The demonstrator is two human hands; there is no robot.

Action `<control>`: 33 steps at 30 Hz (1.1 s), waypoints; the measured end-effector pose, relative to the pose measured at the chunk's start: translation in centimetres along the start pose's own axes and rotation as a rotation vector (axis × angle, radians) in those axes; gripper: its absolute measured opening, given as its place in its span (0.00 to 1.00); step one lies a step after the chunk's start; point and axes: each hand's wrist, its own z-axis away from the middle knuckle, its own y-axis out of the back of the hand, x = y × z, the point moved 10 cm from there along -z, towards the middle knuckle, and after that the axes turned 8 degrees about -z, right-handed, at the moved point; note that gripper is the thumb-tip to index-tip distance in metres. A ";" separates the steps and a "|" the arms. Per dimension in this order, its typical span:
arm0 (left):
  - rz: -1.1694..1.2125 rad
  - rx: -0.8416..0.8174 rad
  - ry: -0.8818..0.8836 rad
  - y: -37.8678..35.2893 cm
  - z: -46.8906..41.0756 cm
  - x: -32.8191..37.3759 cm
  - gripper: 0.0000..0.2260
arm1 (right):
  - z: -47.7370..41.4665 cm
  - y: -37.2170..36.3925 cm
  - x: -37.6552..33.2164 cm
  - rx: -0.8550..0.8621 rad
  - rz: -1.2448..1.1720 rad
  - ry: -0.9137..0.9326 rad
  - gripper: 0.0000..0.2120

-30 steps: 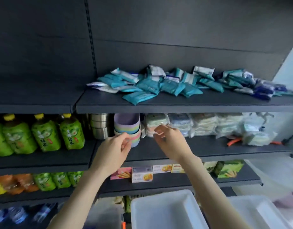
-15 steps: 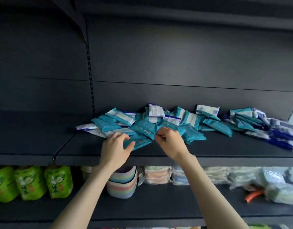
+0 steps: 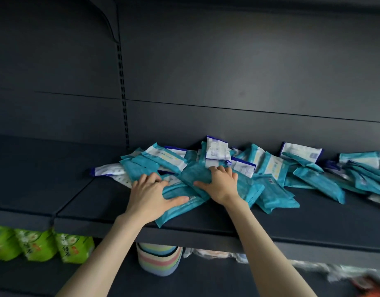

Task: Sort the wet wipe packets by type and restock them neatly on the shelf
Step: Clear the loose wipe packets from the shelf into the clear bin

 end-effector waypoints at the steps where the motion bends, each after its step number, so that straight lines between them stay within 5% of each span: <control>1: 0.011 0.017 0.008 0.2 0.1 0.0 0.59 | -0.1 0.3 0.2 0.028 -0.067 -0.008 0.33; 6: 0.032 0.054 0.015 0.6 0.1 0.2 0.55 | 0.8 2.3 1.6 0.141 -0.397 -0.034 0.25; 10: 0.074 0.018 -0.032 0.7 0.7 1.0 0.59 | 2.9 4.9 3.8 0.159 -0.173 -0.096 0.25; 16: 0.044 -0.178 -0.091 -0.3 2.0 3.2 0.41 | 4.7 5.1 5.6 0.024 -0.117 -0.182 0.28; 23: -0.119 -0.155 -0.077 0.4 2.0 2.9 0.54 | 6.1 5.2 4.4 0.041 -0.387 -0.153 0.36; 26: -0.054 -0.144 -0.030 0.1 2.5 2.6 0.47 | 7.0 5.2 4.6 0.020 -0.460 -0.175 0.36; 29: -0.009 -0.174 0.014 -0.5 3.0 2.2 0.43 | 8.4 5.3 5.0 0.097 -0.707 -0.172 0.26; 33: 0.114 -0.127 0.051 0.0 3.7 2.0 0.25 | 9.9 4.4 5.2 0.118 -0.957 -0.208 0.20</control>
